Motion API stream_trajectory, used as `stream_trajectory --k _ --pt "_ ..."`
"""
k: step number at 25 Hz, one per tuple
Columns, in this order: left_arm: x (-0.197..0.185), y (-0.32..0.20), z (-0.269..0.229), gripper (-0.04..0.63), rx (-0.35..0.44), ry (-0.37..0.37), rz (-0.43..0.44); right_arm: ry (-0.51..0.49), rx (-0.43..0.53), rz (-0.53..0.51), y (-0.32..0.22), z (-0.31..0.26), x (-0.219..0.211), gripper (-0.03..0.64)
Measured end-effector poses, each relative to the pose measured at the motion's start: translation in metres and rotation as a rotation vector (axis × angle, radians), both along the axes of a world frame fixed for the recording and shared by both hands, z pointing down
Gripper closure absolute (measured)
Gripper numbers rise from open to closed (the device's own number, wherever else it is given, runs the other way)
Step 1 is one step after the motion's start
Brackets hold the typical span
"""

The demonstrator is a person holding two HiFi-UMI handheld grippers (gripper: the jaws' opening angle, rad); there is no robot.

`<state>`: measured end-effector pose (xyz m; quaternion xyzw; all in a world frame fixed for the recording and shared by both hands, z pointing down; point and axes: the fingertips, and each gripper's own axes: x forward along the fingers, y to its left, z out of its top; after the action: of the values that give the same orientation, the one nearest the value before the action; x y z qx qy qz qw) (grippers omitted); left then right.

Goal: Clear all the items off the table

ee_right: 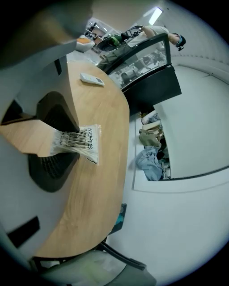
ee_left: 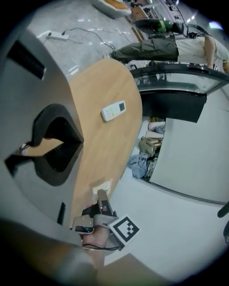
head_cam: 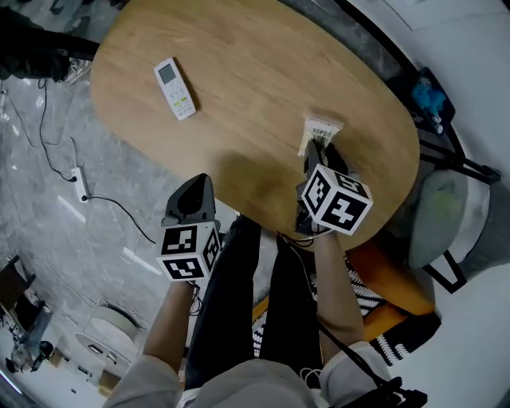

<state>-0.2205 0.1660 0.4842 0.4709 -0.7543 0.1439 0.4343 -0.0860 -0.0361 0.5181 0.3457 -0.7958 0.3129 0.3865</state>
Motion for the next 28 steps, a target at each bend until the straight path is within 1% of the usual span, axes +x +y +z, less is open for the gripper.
stream_trajectory --k 6,14,19,24,28 --pt "0.063 -0.051 -0.006 0.595 0.023 -0.006 0.134 -0.013 0.017 0.113 -0.022 -0.015 0.089 0.454" --pt "0.172 -0.111 -0.014 0.595 0.038 0.006 0.305 0.014 0.036 0.322 -0.05 -0.032 0.247 0.454" --pt "0.244 -0.149 -0.024 0.595 0.049 -0.003 0.447 0.01 0.038 0.464 -0.055 -0.04 0.336 0.454" --pt "0.311 -0.179 -0.037 0.595 0.063 -0.001 0.527 0.008 0.035 0.575 -0.058 -0.043 0.417 0.454" --pt "0.355 -0.193 -0.044 0.595 0.066 -0.008 0.598 0.0 0.03 0.657 -0.056 -0.043 0.466 0.455"
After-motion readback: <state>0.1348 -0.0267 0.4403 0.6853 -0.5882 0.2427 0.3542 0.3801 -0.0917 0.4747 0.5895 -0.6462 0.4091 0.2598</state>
